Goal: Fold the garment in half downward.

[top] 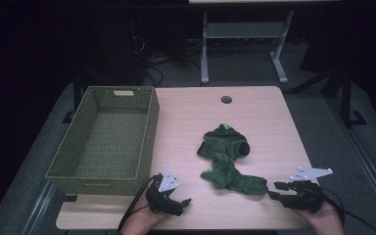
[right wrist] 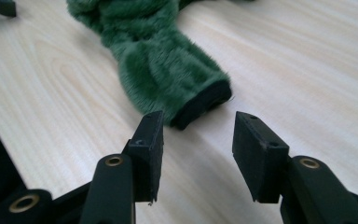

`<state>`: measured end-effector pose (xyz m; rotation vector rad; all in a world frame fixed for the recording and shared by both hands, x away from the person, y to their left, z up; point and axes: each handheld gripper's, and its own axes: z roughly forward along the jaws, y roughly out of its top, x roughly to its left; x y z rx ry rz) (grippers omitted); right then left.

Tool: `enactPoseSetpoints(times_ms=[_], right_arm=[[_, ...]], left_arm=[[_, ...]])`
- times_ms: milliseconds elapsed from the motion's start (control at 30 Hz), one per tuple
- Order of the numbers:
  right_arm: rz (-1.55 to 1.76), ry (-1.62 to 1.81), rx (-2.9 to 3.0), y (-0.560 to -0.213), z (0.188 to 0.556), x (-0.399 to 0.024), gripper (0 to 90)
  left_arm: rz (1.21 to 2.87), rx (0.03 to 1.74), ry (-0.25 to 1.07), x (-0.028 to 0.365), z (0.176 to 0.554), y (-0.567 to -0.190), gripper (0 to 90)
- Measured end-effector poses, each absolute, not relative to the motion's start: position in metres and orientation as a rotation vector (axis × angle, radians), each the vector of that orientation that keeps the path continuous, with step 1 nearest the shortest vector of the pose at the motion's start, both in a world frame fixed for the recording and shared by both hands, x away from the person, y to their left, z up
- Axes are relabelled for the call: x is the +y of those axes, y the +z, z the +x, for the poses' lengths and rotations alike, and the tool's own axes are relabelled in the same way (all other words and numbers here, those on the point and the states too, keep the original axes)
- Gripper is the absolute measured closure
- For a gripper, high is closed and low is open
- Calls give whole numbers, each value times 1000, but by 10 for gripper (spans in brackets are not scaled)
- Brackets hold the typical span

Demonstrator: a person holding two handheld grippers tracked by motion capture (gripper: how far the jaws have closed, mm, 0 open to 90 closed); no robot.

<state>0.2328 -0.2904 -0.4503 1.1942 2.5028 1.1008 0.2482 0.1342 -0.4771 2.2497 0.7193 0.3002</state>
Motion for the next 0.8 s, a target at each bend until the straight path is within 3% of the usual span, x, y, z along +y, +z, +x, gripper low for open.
enactPoseSetpoints(times_ms=[600, 800], right_arm=[[1216, 1135, 2569, -466, 238, -279, 620], [1188, 1145, 2557, -466, 239, -277, 818]], left_arm=[[2251, 715, 299, 134, 248, -477, 125], [2252, 715, 299, 134, 249, -477, 124]])
